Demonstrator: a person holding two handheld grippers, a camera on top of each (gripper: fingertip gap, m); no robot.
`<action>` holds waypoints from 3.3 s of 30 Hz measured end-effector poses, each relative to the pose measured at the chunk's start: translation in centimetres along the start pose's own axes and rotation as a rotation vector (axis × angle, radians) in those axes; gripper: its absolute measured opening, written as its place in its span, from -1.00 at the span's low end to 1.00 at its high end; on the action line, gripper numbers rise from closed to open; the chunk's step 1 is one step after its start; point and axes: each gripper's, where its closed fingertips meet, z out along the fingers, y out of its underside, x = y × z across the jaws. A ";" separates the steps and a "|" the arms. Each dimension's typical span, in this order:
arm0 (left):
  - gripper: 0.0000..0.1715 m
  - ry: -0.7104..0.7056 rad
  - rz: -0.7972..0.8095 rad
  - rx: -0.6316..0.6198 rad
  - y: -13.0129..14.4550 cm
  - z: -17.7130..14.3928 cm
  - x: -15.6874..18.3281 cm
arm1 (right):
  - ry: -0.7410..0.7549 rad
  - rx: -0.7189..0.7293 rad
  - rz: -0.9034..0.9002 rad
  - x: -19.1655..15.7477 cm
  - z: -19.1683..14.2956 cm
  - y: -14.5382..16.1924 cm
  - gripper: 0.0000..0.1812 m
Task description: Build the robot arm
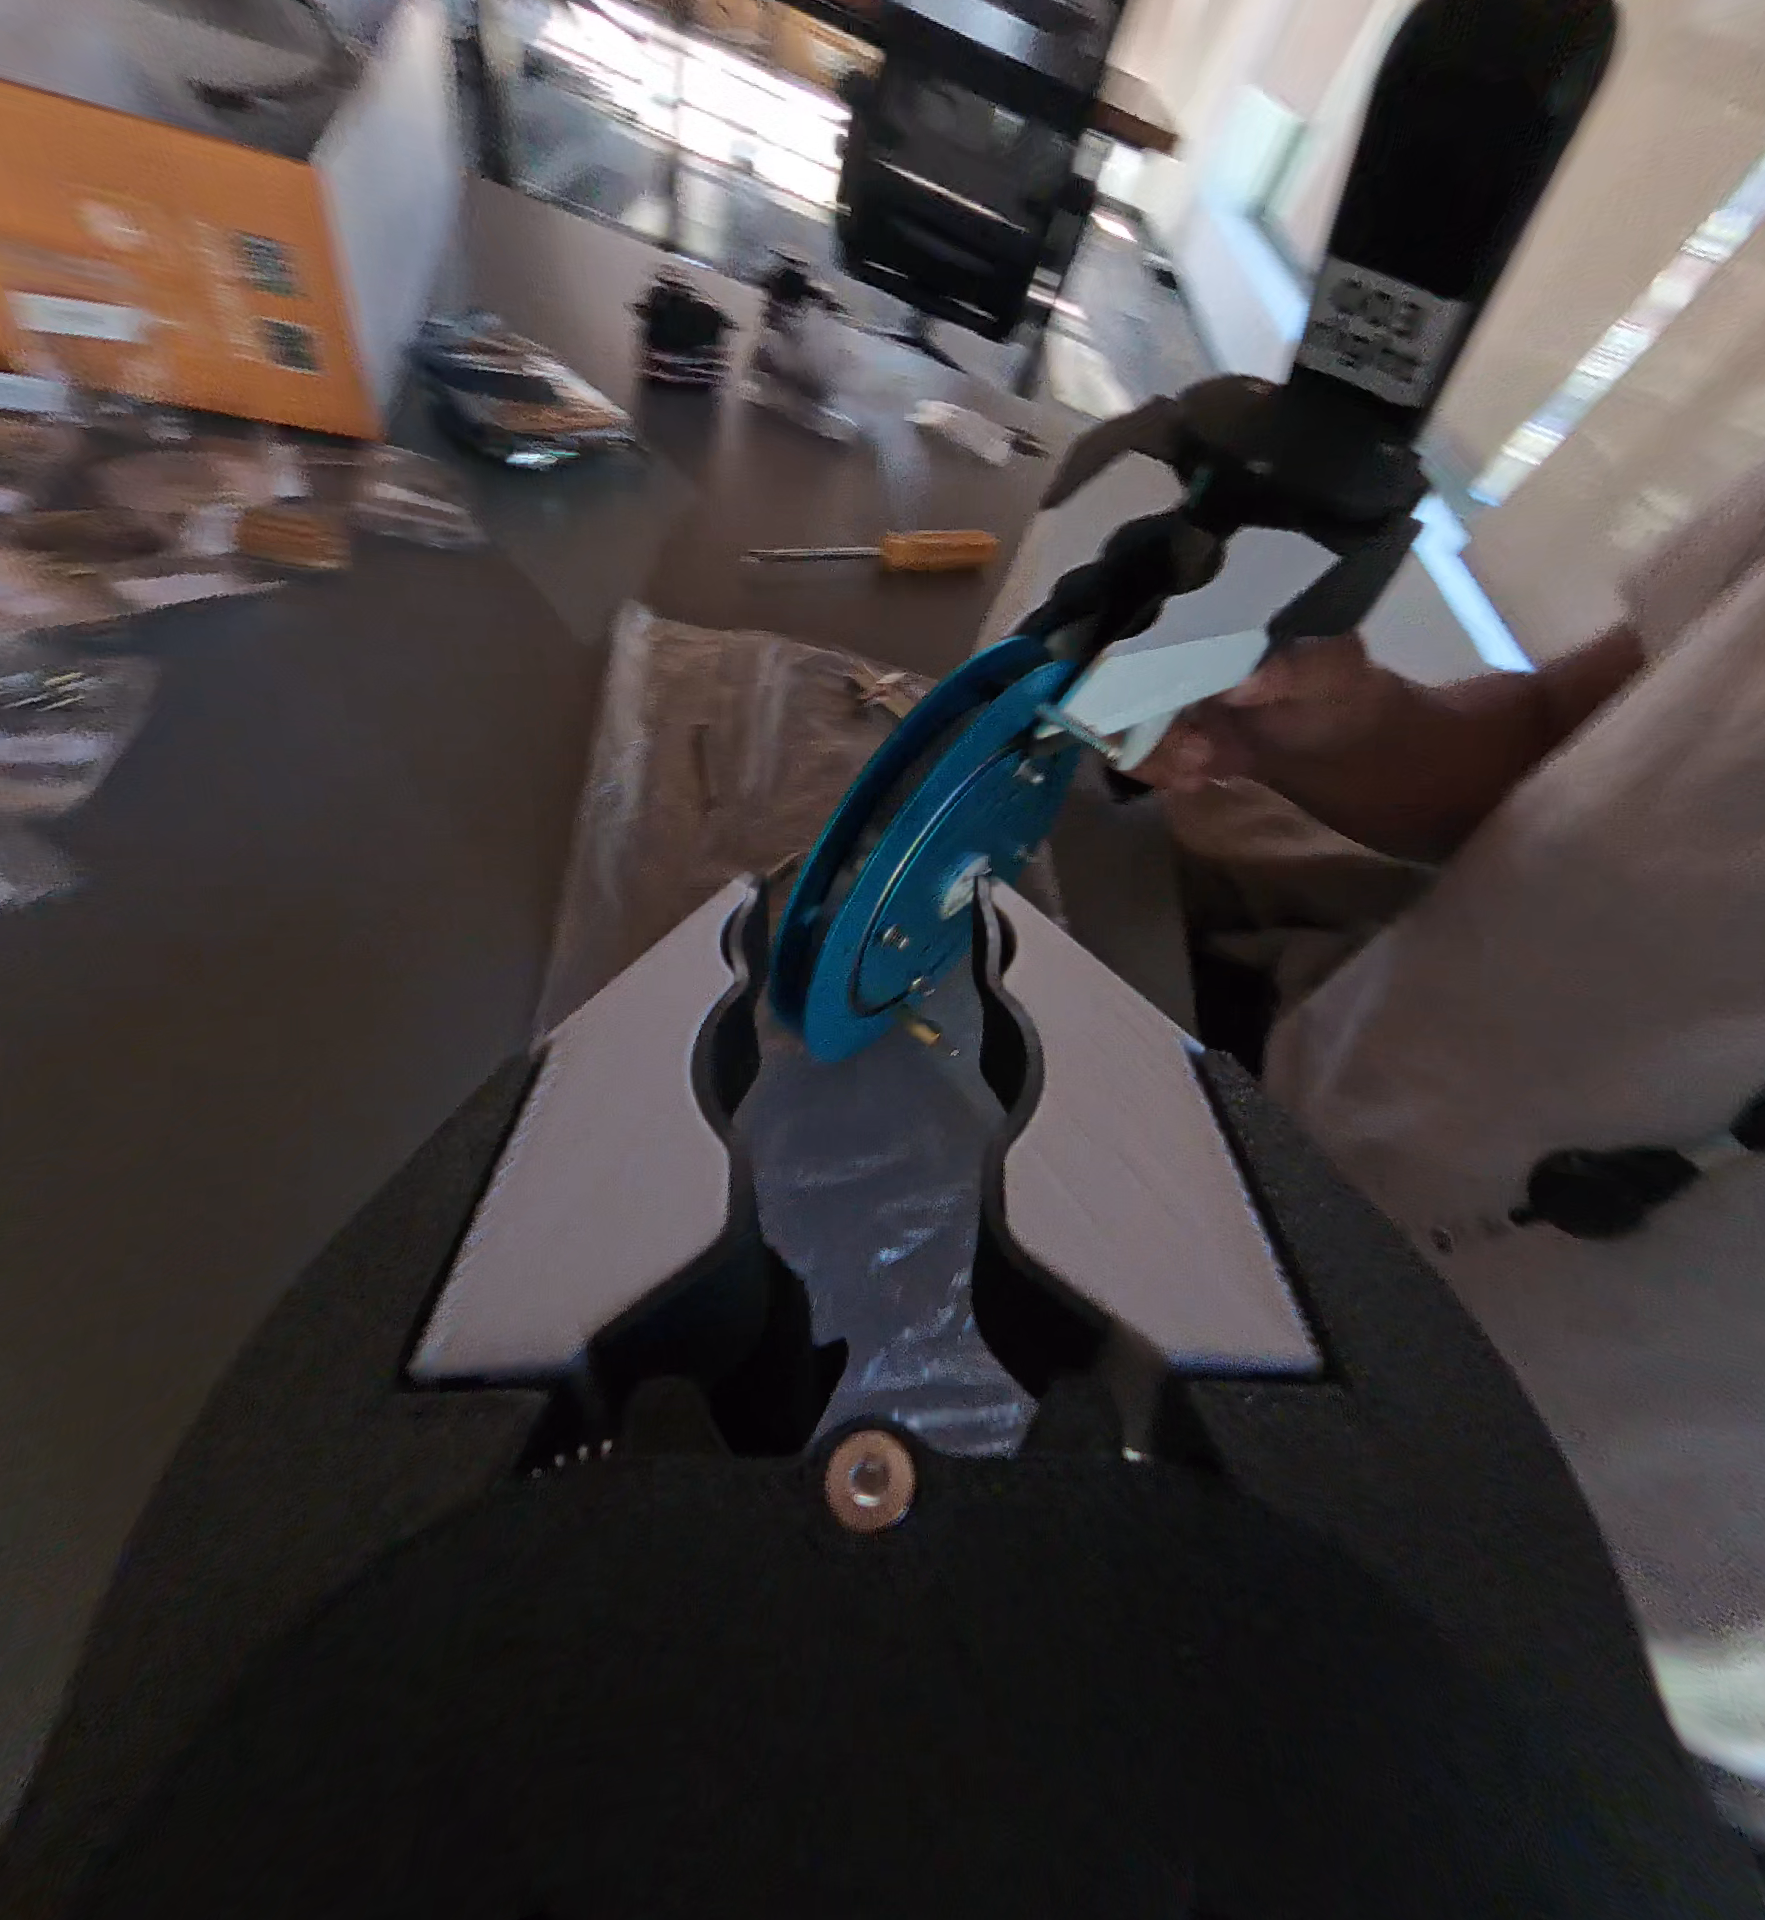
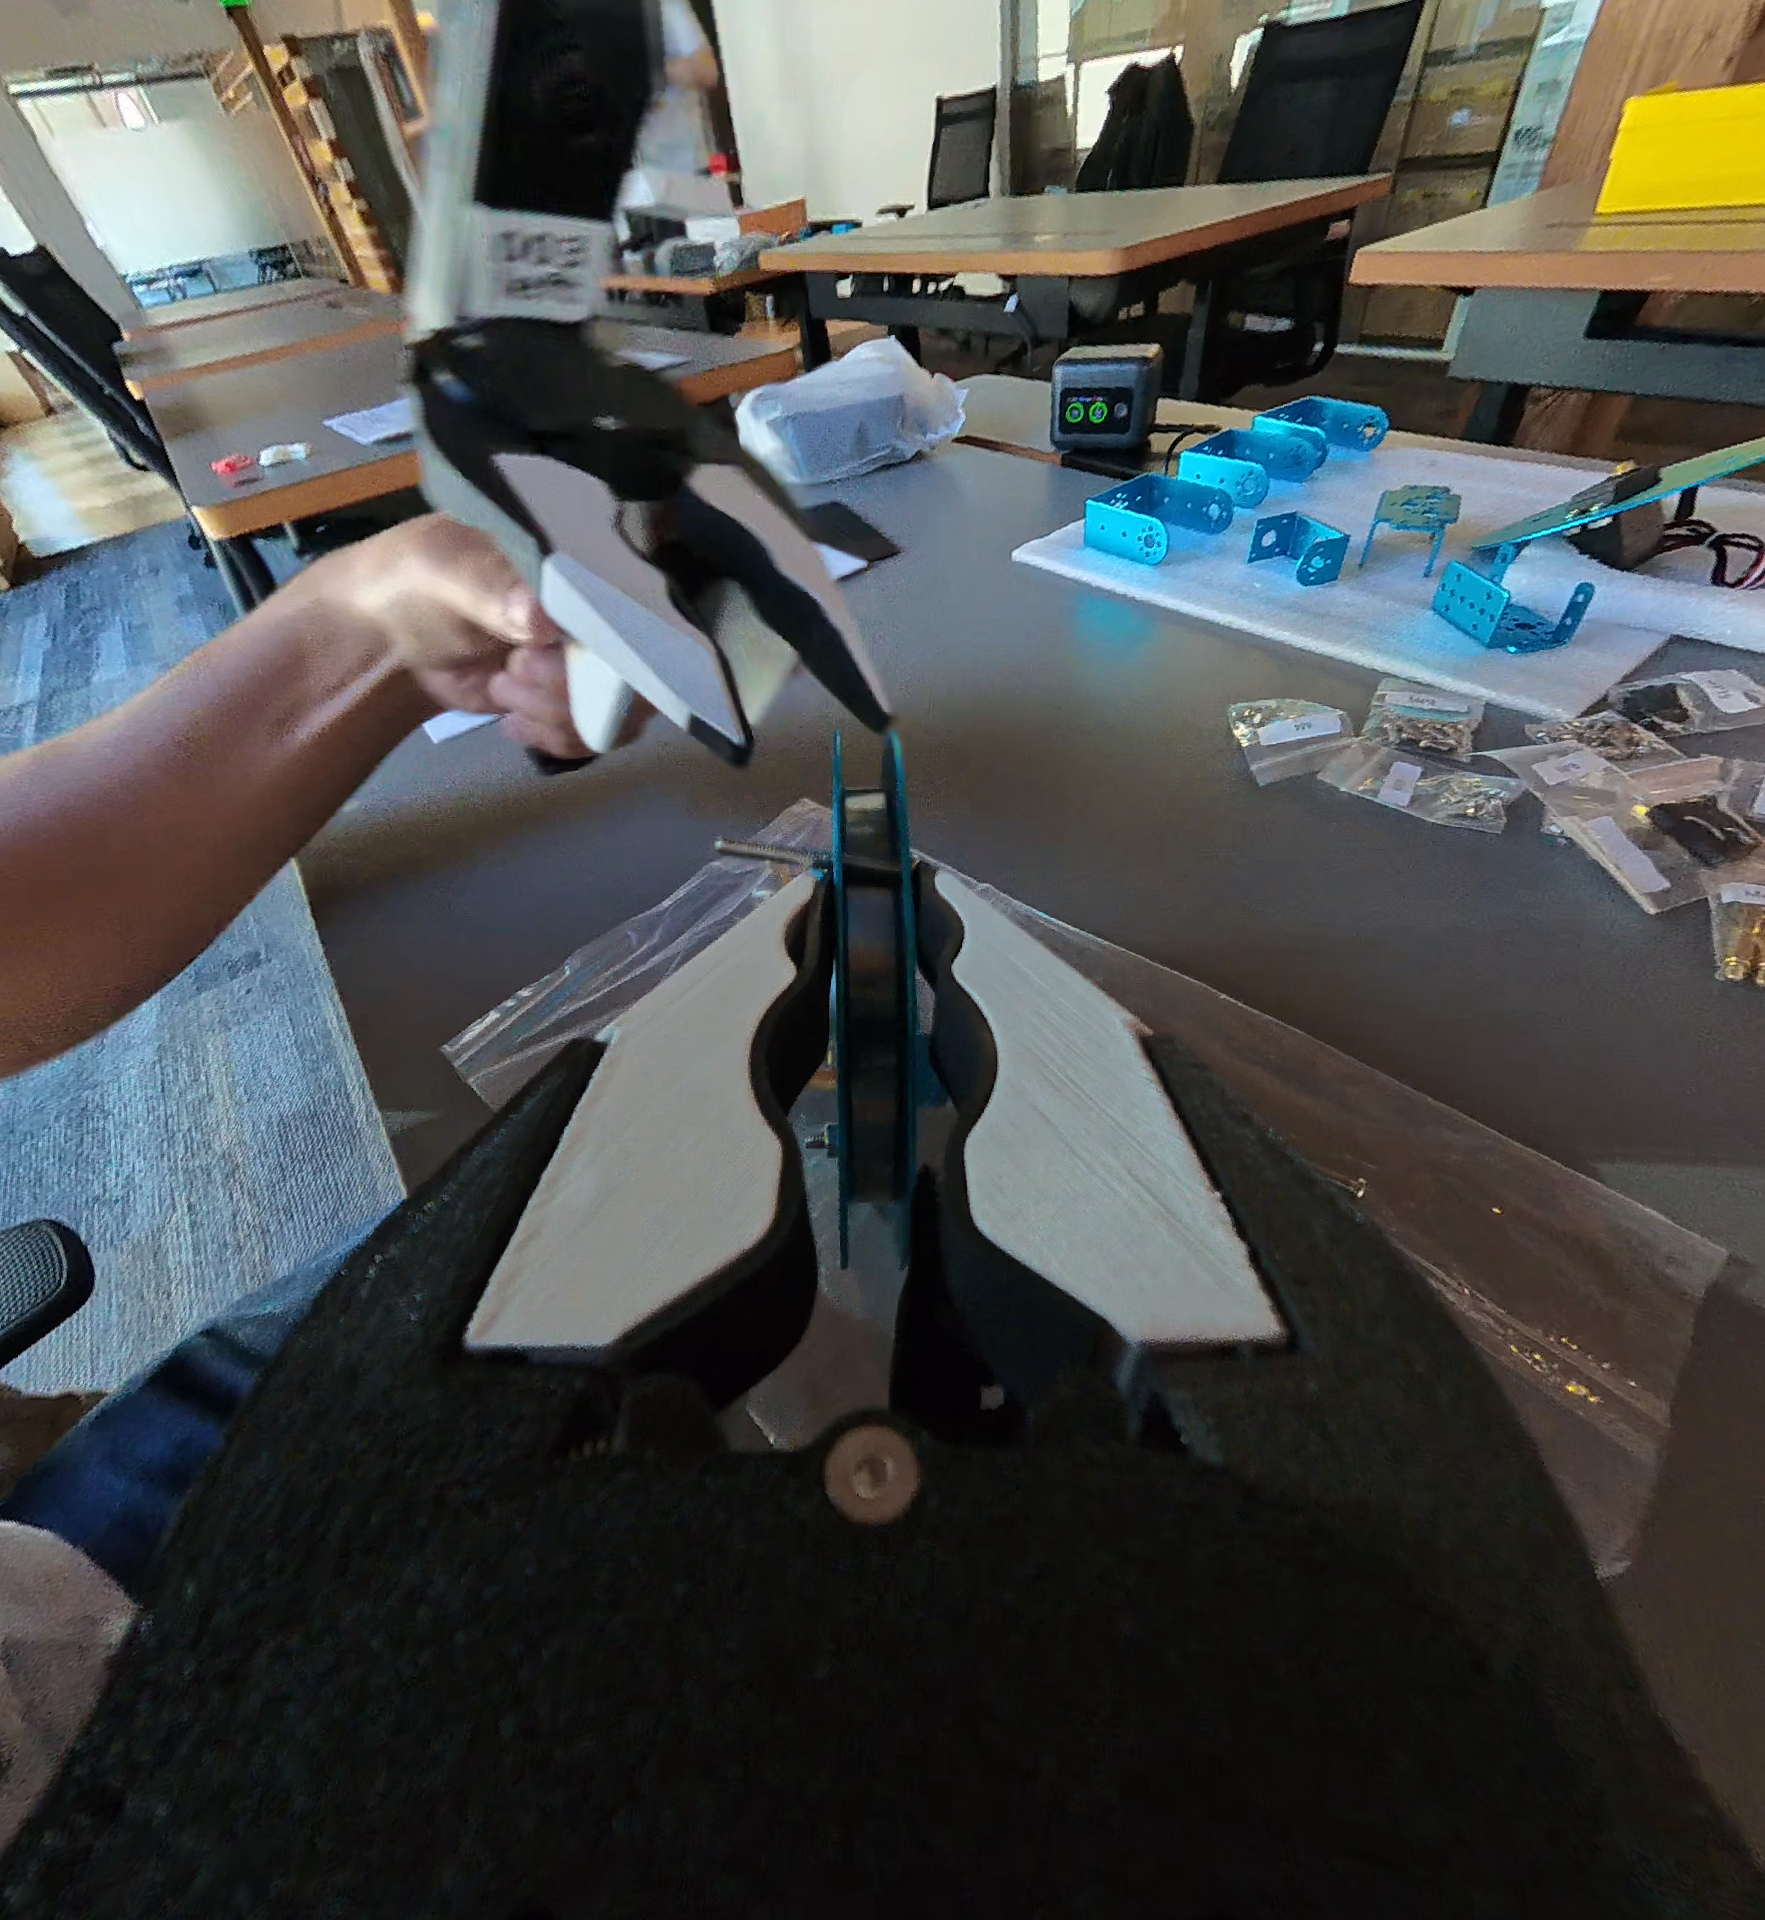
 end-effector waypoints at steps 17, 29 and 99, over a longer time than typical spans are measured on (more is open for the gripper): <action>-0.70 -0.665 -0.212 -0.156 9.7 -3.4 -4.3 | -0.013 0.076 0.151 1.7 0.3 -0.1 -0.84; -0.96 -0.660 -0.160 -0.267 10.4 -2.5 -4.4 | -0.005 0.077 0.135 1.3 0.5 -0.2 -0.85; -0.95 -0.180 -0.871 0.854 -1.3 1.2 3.7 | 0.156 0.048 0.027 0.6 1.5 -0.5 -0.84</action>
